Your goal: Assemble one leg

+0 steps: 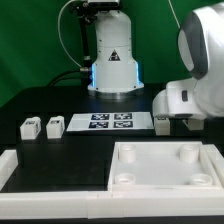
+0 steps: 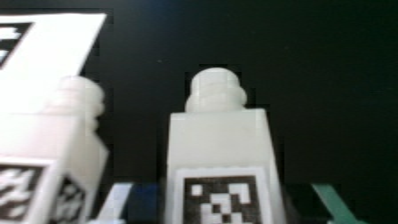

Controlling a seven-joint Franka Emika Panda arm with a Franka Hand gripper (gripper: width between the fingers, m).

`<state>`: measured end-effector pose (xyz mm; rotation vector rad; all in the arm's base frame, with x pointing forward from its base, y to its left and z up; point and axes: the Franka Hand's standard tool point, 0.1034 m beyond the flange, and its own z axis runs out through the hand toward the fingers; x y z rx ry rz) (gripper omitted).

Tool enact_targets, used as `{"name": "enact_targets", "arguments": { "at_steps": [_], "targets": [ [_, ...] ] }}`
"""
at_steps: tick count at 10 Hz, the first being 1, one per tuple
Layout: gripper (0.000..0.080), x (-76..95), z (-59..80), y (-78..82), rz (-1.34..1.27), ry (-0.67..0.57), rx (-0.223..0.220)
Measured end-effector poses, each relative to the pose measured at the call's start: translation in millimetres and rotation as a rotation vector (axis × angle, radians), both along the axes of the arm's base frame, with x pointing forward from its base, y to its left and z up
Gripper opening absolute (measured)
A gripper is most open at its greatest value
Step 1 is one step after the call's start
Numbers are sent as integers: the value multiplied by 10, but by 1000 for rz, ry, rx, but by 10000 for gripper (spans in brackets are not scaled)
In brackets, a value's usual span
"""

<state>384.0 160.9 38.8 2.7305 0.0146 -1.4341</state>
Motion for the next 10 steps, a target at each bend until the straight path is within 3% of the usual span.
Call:
{"name": "enact_targets", "arguments": {
  "at_steps": [2, 3, 4, 6, 7, 8, 9, 10],
  "targets": [
    [288, 290, 479, -119, 7, -23, 17],
    [288, 305, 550, -120, 6, -46, 17],
    [289, 362, 484, -74, 1, -132, 29],
    [289, 424, 483, -61, -7, -310, 52],
    [289, 486, 438, -106, 3, -369, 80],
    [289, 662, 566, -117, -6, -432, 87],
    [290, 835, 834, -118, -5, -529, 99],
    [290, 961, 1004, -116, 4, -597, 112]
  ]
}}
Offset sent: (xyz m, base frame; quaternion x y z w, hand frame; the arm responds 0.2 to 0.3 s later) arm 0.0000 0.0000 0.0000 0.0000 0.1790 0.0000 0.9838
